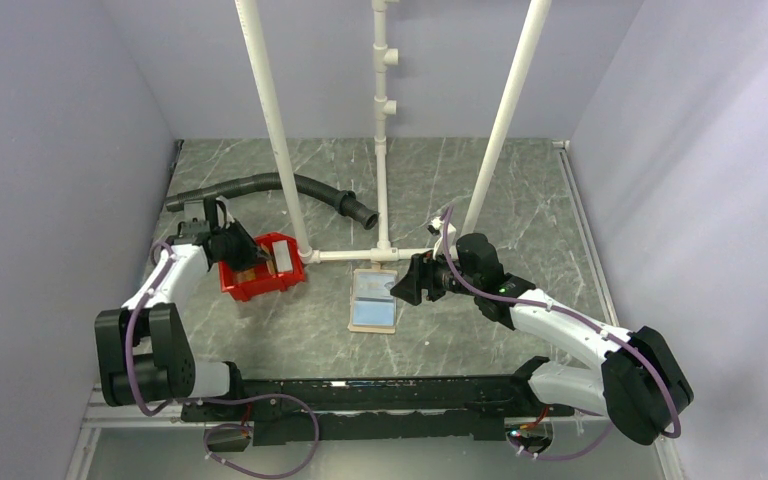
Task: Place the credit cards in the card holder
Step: Pick up the credit card from the storage box.
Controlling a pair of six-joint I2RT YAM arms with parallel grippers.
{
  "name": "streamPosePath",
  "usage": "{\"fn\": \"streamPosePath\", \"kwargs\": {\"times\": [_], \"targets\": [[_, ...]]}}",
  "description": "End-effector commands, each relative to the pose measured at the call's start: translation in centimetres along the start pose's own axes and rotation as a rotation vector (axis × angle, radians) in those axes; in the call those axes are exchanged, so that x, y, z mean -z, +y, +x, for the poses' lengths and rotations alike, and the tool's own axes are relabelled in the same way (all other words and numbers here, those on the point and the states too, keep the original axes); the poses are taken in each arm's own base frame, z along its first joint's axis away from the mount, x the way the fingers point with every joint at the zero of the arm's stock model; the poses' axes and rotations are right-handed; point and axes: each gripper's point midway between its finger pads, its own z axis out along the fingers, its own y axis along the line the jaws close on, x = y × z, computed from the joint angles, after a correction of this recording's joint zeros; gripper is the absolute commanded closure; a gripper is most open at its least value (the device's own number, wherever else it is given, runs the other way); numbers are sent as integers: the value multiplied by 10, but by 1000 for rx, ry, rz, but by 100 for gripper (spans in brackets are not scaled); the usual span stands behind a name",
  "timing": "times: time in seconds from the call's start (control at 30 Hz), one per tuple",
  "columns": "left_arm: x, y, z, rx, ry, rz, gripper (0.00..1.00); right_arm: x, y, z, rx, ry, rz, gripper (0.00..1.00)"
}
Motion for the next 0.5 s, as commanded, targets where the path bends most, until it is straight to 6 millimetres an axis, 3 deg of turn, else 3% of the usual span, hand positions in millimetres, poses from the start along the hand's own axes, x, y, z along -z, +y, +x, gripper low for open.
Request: {"fn": "streamPosePath", "kwargs": {"times": [0.0,0.1,0.3,0.4,0.47], "targets": [[20,-9,-10,-32,-40,-18,100,2,9,-9,20,-29,-30,30],[41,-8,-14,-43,-63,-75,100,1,7,-9,26,-20,-19,30],[110,-22,-23,-124,-184,-117,100,-1,1,-12,43,0,19,30],[129,-53,-11,-218,-191,60,100,-3,1,-10,44,19,12,30],[136,-88,9,-307,-121,290,100,-4,7,-10,43,33,-20,30]]}}
